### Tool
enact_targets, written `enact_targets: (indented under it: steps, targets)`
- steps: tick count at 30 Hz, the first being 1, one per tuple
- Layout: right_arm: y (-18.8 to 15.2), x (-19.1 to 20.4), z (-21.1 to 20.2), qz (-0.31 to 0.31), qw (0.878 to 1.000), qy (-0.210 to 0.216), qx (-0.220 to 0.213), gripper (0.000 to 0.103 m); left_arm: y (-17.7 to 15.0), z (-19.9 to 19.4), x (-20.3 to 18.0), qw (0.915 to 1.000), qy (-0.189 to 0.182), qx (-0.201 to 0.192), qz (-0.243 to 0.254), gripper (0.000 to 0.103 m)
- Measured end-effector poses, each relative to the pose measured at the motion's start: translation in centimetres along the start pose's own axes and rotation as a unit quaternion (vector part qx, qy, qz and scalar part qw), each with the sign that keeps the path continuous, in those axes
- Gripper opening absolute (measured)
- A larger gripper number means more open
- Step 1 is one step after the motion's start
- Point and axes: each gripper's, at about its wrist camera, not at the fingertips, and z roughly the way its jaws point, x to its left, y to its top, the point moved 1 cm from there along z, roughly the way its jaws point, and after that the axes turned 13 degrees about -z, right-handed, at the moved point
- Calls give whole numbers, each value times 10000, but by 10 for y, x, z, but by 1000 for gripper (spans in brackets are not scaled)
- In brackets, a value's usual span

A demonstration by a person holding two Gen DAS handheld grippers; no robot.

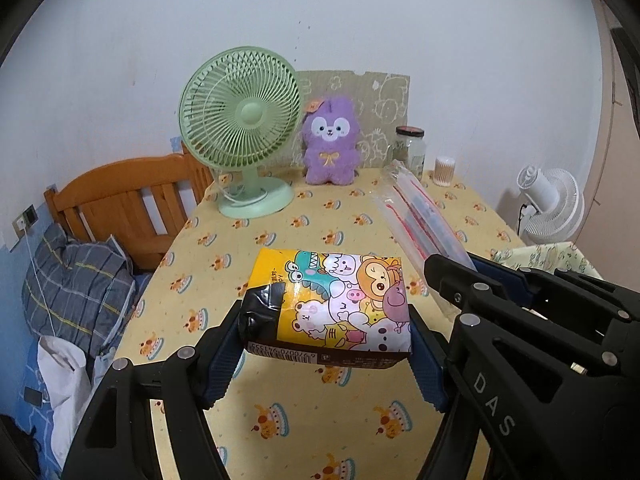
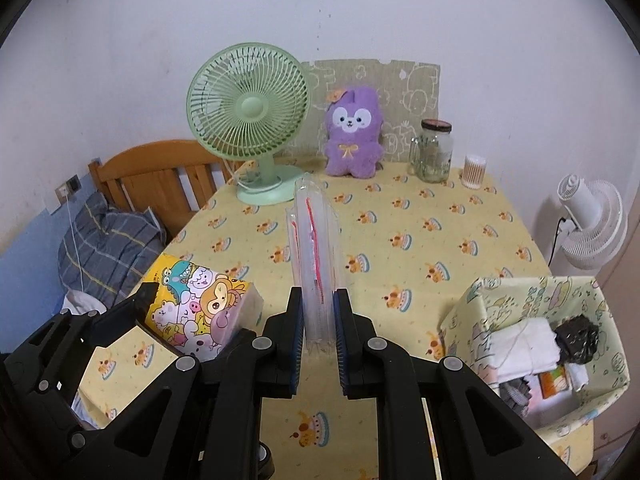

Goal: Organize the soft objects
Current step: 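Lift the tissue pack with the left gripper while the right lifts the clear bag, then carry the tissue pack and clear bag with both grippers over the box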

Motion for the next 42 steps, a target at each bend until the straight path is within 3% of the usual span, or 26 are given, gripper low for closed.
enact_targets:
  steps: [12, 42]
  targets:
    - [6, -26, -14, -49, 9999, -108, -123, 16, 5, -4, -27, 9998, -139, -118, 23, 76]
    - [-17, -105, -42, 195, 9975, -645, -213, 16, 0, 3, -113, 9964, -721, -163, 409, 76]
